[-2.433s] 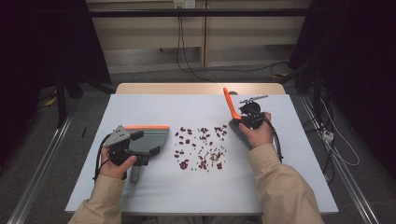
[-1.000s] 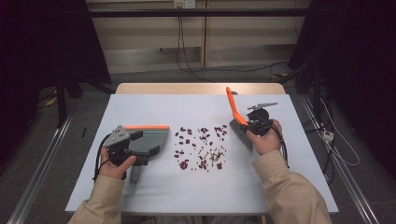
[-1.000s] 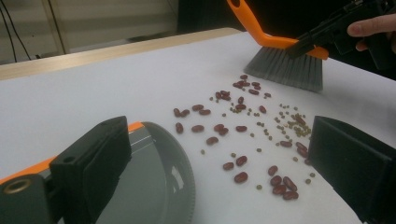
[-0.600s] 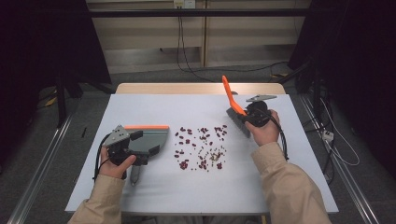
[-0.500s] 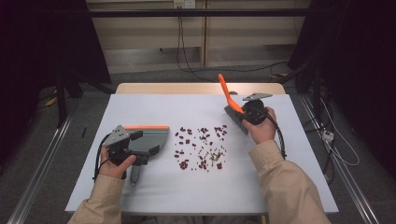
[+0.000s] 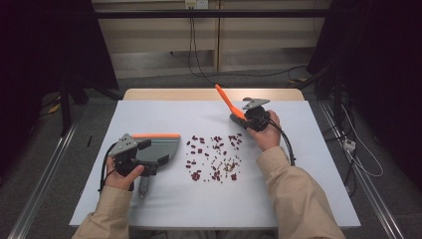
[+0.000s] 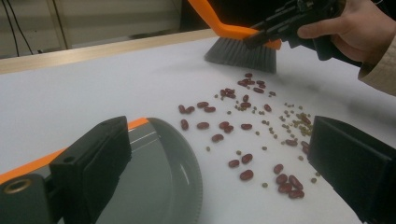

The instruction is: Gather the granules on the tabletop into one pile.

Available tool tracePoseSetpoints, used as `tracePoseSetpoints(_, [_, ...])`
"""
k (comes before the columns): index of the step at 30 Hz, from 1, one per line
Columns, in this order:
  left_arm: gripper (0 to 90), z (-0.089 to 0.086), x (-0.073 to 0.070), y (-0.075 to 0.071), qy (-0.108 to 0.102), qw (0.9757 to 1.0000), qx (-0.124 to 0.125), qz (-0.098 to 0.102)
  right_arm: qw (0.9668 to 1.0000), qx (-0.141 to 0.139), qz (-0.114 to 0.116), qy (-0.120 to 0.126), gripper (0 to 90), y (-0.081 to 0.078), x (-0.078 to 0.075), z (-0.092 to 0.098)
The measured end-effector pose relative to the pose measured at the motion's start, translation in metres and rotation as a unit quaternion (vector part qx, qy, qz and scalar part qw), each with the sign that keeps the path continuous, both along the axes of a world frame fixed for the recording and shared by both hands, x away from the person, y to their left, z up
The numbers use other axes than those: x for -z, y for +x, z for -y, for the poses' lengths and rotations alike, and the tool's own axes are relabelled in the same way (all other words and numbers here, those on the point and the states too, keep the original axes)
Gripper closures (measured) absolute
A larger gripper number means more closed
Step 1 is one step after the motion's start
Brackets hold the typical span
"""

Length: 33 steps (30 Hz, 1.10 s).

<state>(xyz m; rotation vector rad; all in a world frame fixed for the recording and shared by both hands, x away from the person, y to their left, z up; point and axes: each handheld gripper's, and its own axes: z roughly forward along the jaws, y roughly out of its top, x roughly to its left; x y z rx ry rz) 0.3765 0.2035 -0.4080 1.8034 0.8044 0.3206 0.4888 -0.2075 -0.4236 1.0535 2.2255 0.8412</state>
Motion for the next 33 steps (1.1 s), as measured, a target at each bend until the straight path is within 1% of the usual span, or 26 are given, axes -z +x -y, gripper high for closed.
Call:
tracePoseSetpoints(2, [6.2,0.0,0.0,0.0,-0.001,1.0,0.0,0.001,0.9999,-0.012,-0.004,-0.003,71.3,-0.004,-0.001,-0.003])
tracePoseSetpoints(5, [6.1,0.0,0.0,0.001,-0.001,1.0,-0.001,0.0,0.9994,-0.031,-0.012,0.008,71.3,-0.011,-0.002,-0.005])
tracePoseSetpoints(7, [6.1,0.0,0.0,0.001,-0.002,1.0,0.0,0.0,0.999,-0.041,-0.014,0.007,71.3,-0.016,-0.002,-0.007])
tracePoseSetpoints(9, [6.2,0.0,0.0,0.001,-0.001,1.0,-0.001,0.002,0.9981,-0.056,-0.022,0.015,71.3,-0.02,-0.004,-0.008])
tracePoseSetpoints(11, [6.2,0.0,0.0,0.001,-0.001,1.0,-0.001,0.003,0.9973,-0.068,-0.026,0.013,71.3,-0.024,-0.005,-0.011])
tracePoseSetpoints(12, [6.2,0.0,0.0,0.002,-0.001,1.0,-0.001,0.003,0.9968,-0.073,-0.028,0.017,71.3,-0.026,-0.005,-0.012])
tracePoseSetpoints(14, [6.2,0.0,0.0,0.002,-0.001,1.0,-0.001,0.003,0.996,-0.083,-0.029,0.016,71.3,-0.032,-0.005,-0.015])
tracePoseSetpoints(15, [6.2,0.0,0.0,0.002,-0.002,1.0,-0.001,0.003,0.9955,-0.09,-0.03,0.011,71.3,-0.034,-0.006,-0.017])
tracePoseSetpoints(17, [6.2,0.0,0.0,0.003,-0.003,1.0,-0.002,0.002,0.9948,-0.096,-0.032,0.017,71.3,-0.038,-0.006,-0.018])
tracePoseSetpoints(20, [6.2,0.001,0.0,0.002,-0.003,1.0,-0.001,0.003,0.9938,-0.105,-0.032,0.015,71.3,-0.043,-0.006,-0.019])
tracePoseSetpoints(22, [6.2,0.0,0.0,0.002,-0.003,1.0,-0.002,0.004,0.9931,-0.113,-0.031,0.01,71.3,-0.046,-0.006,-0.02])
tracePoseSetpoints(26, [6.2,0.0,0.0,0.003,-0.003,1.0,-0.002,0.004,0.9909,-0.131,-0.03,0.005,71.2,-0.052,-0.007,-0.022])
tracePoseSetpoints(27, [6.2,0.0,0.0,0.003,-0.003,1.0,-0.002,0.004,0.9902,-0.135,-0.033,0.008,71.2,-0.054,-0.008,-0.022])
tracePoseSetpoints(29, [6.2,0.0,0.0,0.002,-0.002,1.0,-0.003,0.004,0.9895,-0.14,-0.034,0.004,71.3,-0.057,-0.008,-0.023])
tracePoseSetpoints(33, [6.2,0.0,0.0,0.002,-0.003,1.0,-0.003,0.004,0.9876,-0.153,-0.033,0.004,71.3,-0.063,-0.008,-0.022])
